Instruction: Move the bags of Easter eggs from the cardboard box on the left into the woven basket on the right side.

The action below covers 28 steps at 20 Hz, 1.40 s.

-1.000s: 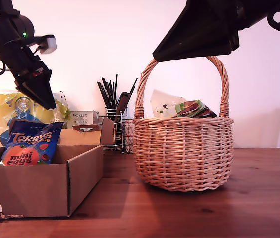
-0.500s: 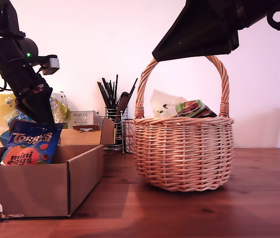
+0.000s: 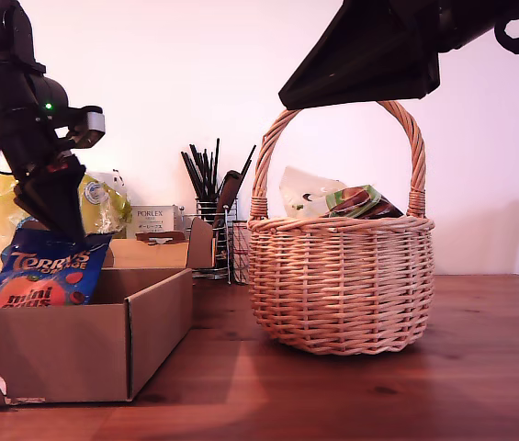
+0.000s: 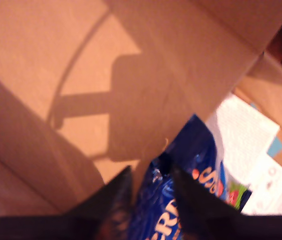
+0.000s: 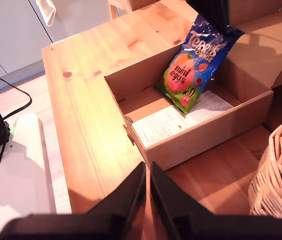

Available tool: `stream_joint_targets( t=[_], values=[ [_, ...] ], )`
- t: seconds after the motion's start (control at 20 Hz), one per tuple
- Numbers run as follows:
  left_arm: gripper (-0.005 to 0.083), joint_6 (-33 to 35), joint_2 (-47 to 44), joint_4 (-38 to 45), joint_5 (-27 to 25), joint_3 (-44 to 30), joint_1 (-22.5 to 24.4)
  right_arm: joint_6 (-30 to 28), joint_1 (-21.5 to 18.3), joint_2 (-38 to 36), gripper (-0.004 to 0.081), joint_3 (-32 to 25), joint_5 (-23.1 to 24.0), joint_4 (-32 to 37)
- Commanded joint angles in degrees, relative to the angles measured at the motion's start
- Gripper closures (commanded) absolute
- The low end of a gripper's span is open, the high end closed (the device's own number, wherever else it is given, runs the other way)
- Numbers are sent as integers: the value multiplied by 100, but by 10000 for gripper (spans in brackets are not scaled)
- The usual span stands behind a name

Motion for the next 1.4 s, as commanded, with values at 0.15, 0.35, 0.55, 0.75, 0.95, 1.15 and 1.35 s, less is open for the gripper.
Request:
stream_joint_targets(
  t=[0.15,0.35,0.55,0.75,0.95,1.15,1.35],
  values=[
    [771,-275,122,-833,105,-11,-114,24,26,13,783,17,-42,61],
    [770,-625,122,-804,291,-11,-282,24,26,11,783,17,-50,63],
    [463,-601,116,-205,284,-2,-369,24,26,11,783,17,-72,59],
    [354,-673,87,-297,269,197,-367,22,26,11,783,17,-197,61],
    [800,-894,-304,-393,629,247,-365,17,24,11,783,17,-188,66],
    [795,-791,-970,-350,1115,232,-476,20,-15,11,783,17,-15,70],
    [795,-933,-1519,-74,1207,146,-549,361,-219,13,783,17,24,251]
  ],
)
